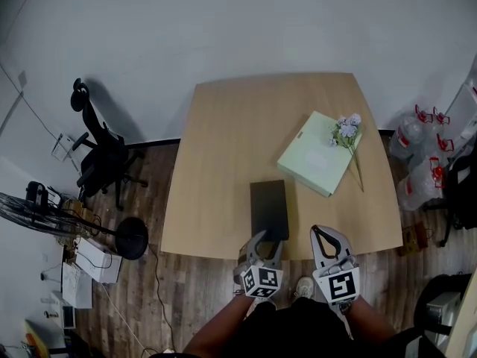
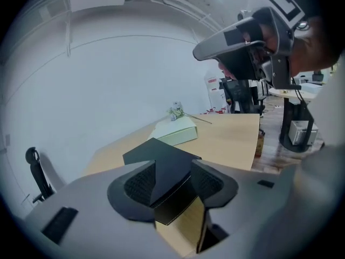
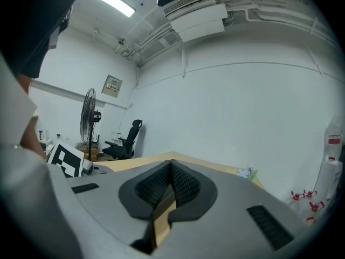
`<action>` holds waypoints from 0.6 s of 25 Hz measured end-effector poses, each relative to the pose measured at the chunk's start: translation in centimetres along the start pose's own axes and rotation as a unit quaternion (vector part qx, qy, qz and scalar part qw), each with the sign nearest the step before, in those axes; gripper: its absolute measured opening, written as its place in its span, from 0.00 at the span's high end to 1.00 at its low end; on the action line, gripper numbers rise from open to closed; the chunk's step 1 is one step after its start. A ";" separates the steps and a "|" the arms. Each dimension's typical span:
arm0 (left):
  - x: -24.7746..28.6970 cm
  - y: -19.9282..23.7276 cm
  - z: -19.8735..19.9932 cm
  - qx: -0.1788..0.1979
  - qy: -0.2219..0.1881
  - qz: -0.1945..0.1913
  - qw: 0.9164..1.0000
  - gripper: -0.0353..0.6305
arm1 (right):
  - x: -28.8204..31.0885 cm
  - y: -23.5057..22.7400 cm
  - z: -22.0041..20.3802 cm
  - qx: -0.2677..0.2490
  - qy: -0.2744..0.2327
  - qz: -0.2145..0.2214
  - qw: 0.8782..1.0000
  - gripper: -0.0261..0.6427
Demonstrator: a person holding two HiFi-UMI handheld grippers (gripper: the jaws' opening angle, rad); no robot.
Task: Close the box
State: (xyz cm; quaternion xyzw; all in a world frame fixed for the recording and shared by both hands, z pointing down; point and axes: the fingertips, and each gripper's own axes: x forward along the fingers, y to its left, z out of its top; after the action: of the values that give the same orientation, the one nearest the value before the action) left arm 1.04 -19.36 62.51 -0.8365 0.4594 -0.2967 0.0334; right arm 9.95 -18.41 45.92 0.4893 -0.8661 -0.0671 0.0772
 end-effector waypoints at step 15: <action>-4.0 4.8 5.4 -0.147 -0.101 0.025 0.984 0.66 | 0.6 0.8 0.3 0.014 -0.005 0.015 1.000 0.94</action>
State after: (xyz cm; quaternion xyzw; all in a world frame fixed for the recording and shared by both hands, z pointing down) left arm -1.35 -20.18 54.63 -0.8464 0.5127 -0.1393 -0.0365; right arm 8.96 -18.51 45.78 0.4765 -0.8748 -0.0561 0.0674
